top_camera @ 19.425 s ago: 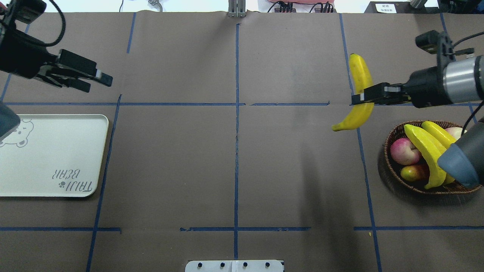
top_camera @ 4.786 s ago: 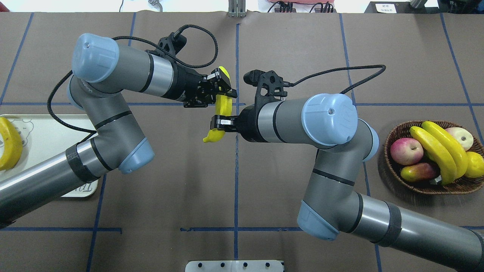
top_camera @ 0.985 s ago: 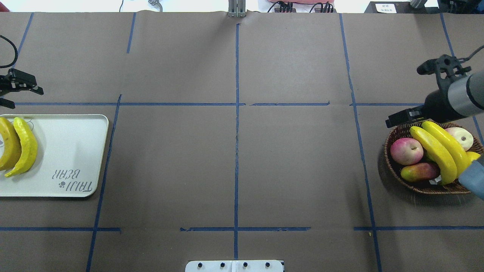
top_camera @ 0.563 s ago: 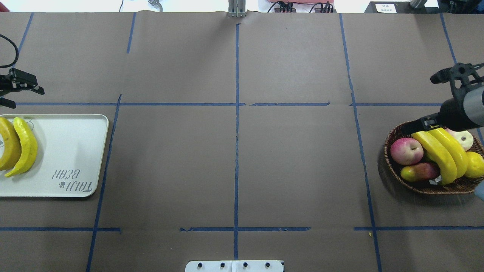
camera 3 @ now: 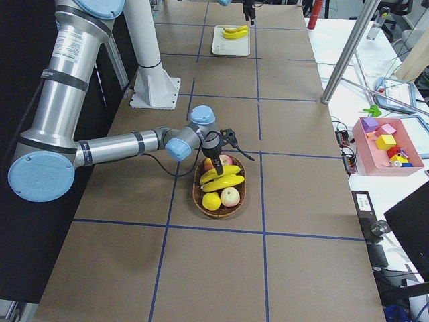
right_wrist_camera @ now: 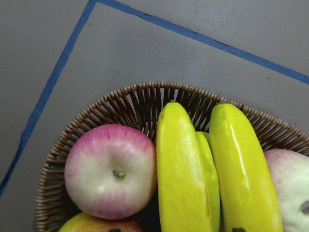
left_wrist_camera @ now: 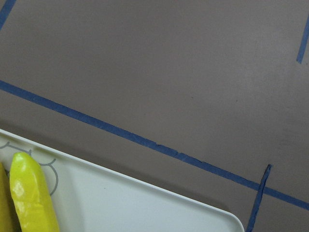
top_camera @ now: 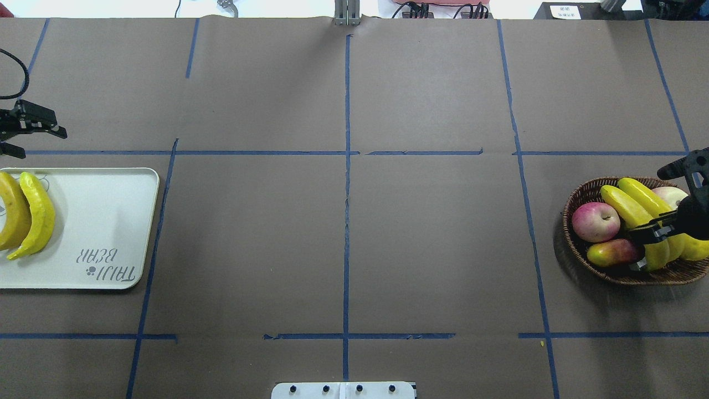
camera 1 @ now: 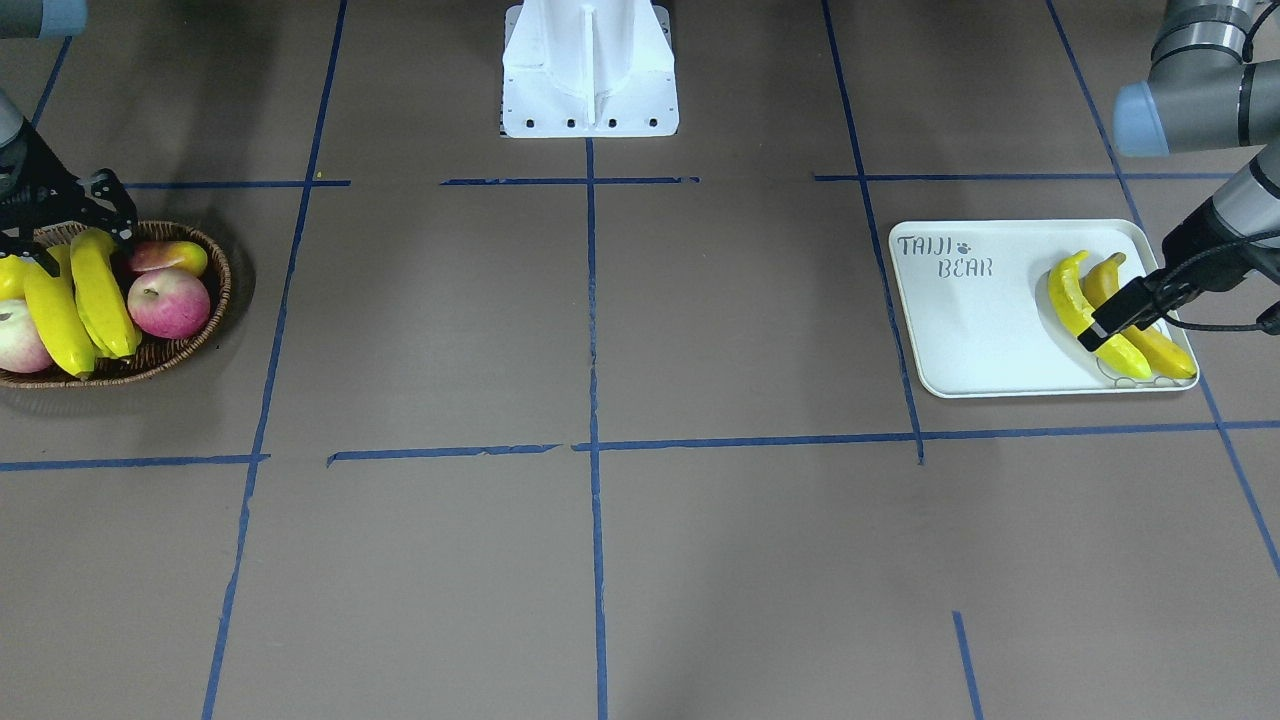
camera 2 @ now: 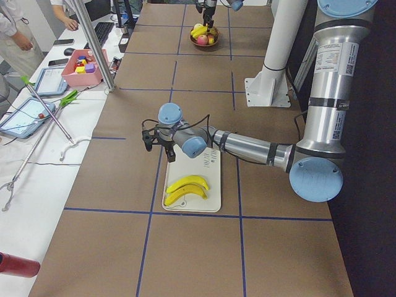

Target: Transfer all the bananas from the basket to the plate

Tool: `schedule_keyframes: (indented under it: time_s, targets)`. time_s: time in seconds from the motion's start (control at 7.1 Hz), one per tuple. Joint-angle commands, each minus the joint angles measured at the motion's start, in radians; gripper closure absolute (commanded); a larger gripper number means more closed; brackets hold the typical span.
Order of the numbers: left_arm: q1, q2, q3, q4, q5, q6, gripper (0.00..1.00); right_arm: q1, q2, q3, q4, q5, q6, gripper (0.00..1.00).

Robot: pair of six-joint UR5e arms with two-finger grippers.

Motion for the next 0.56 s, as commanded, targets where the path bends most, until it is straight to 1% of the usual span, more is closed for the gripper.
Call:
schedule_keyframes:
  time_s: [0.0, 0.28, 0.42]
  targets:
    - [0.001, 0.000, 0.000, 0.000, 0.002, 0.000, 0.00, -0.036, -0.024, -0.010, -0.003, -0.026, -0.002, 0.31]
    - [0.001, -0.002, 0.000, 0.000, 0.002, 0.000, 0.00, -0.055, -0.019, -0.027, -0.003, -0.036, -0.002, 0.50]
    - [0.002, -0.002, 0.000, 0.000, 0.002, -0.002, 0.00, -0.057, -0.019, -0.028, -0.003, -0.036, -0.004, 0.70]
